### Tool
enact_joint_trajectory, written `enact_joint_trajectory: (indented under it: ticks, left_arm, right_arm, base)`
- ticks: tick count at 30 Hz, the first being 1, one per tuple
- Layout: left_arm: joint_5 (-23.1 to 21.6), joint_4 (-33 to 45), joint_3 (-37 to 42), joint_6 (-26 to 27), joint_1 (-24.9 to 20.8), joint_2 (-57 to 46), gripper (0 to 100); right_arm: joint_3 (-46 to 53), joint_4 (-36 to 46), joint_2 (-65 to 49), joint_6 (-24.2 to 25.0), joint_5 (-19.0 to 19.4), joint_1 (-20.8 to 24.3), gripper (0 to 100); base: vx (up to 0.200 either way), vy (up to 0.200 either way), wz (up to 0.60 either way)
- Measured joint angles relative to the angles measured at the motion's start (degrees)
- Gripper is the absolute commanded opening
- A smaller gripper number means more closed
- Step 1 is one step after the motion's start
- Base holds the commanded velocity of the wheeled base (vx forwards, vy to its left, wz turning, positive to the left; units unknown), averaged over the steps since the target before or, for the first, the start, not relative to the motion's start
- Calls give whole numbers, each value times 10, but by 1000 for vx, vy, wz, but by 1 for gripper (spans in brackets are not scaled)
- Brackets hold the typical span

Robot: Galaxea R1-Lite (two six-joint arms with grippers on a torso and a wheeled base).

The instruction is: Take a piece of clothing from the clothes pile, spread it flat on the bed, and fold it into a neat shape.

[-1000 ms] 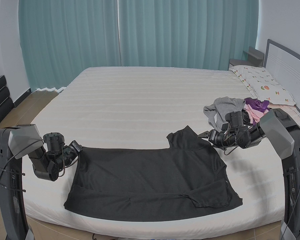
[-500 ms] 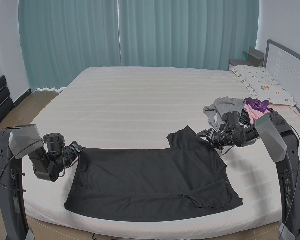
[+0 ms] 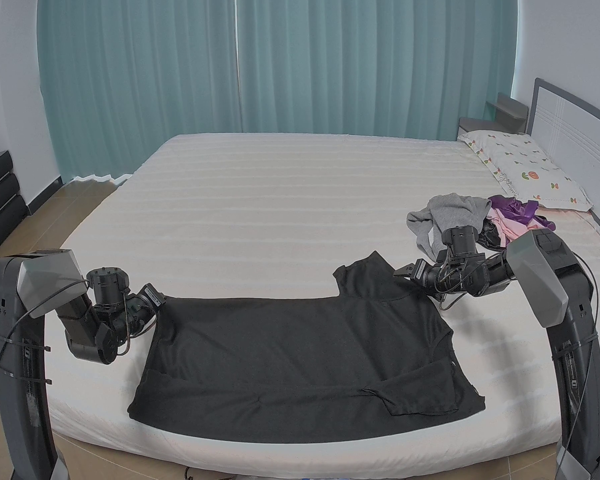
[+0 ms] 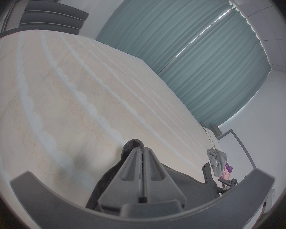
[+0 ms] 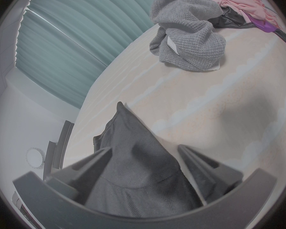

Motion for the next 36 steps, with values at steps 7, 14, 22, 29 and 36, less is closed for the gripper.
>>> enact_joint_trajectory:
  ticks: [7,14,22,29,36]
  left_arm:
    - [0,-1,-2,0,0,0,0]
    - [1,-1,-1,0,0,-3,0]
    - [2,0,1,3,0,-11,0]
    - [2,-1,0,4,-1,-20,0]
    - [4,2,3,5,1,-31,0]
  right_arm:
    - [7,2,-6,-2,0,-5,0]
    - [28,-5,-22,-4,0,-10,0]
    - [76,-11,-58,-8,2,-23,0]
    - [109,-88,-77,-4,2,-34,0]
    - [144,-139,-85,-3,1,-39,0]
  base:
    - [0,0,0]
    - [0,0,0]
    - [0,0,0]
    - [0,0,0]
    - [0,0,0]
